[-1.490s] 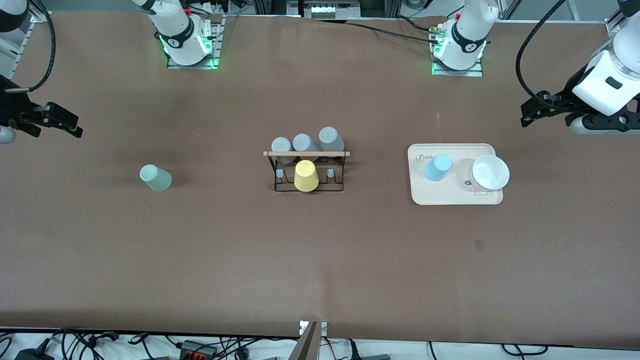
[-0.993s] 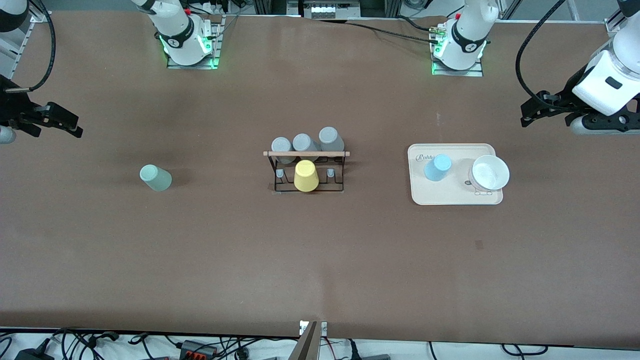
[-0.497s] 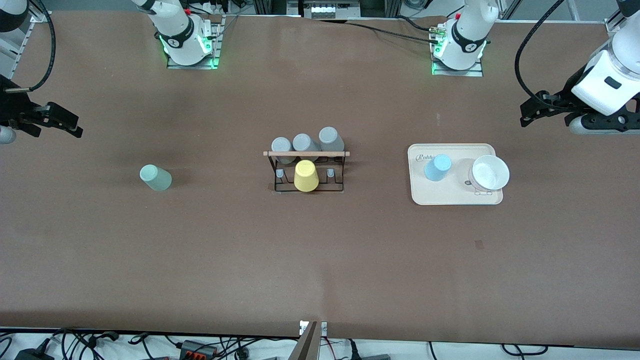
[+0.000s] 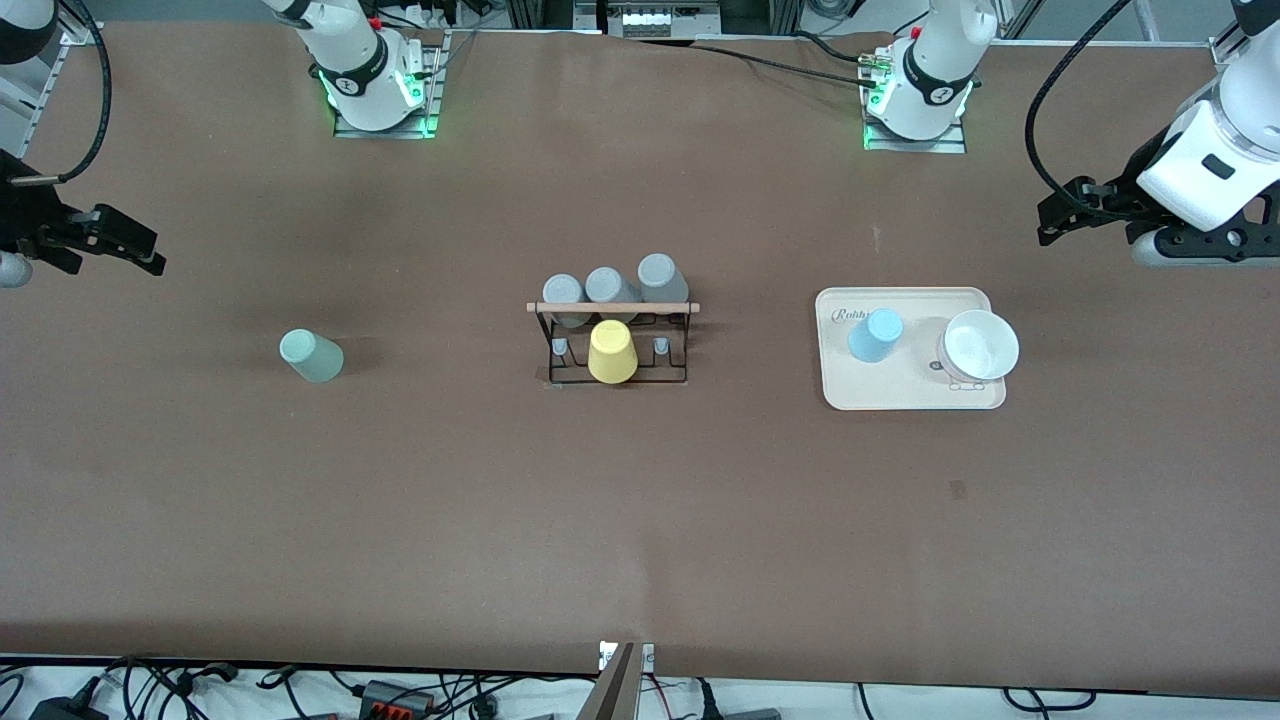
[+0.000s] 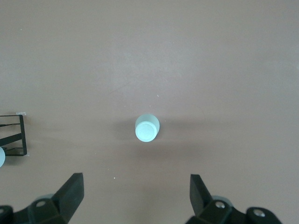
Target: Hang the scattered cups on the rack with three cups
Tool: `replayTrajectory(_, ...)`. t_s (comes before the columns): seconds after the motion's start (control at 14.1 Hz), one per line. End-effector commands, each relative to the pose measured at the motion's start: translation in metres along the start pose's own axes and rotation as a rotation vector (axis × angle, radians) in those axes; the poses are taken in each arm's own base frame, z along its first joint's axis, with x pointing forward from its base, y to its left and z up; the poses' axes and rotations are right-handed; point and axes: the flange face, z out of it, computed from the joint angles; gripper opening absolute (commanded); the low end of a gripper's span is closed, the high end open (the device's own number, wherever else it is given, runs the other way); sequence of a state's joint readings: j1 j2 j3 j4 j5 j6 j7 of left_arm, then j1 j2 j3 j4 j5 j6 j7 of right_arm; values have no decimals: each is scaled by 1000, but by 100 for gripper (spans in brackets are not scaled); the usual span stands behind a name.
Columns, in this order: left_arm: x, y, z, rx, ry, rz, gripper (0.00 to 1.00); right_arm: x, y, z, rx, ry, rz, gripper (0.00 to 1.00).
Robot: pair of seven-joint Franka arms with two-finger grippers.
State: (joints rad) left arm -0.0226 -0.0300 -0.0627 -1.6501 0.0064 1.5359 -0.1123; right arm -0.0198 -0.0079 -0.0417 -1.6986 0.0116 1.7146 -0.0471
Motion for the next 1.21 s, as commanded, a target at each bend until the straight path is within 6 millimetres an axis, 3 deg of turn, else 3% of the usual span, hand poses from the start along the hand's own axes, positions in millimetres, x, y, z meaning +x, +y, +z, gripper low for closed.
replayTrajectory(0.0, 1, 10, 8, 0, -72, 24, 100, -3, 0, -2, -5, -1, -1, 100)
replayTrajectory(0.14, -8, 19, 30, 19, -204, 54, 100, -3, 0, -2, -5, -3, -3, 100)
replayTrajectory(0.43, 8, 40, 85, 22, -229, 91, 100, -2, 1, -2, -5, 0, -2, 100)
replayTrajectory(0.85, 8, 85, 210, -1, -4, 155, 100, -2, 2, -3, -4, 2, 2, 100)
replayTrajectory(1.14, 3, 83, 288, -29, 99, 157, 100, -3, 2, -3, -4, -3, 2, 100)
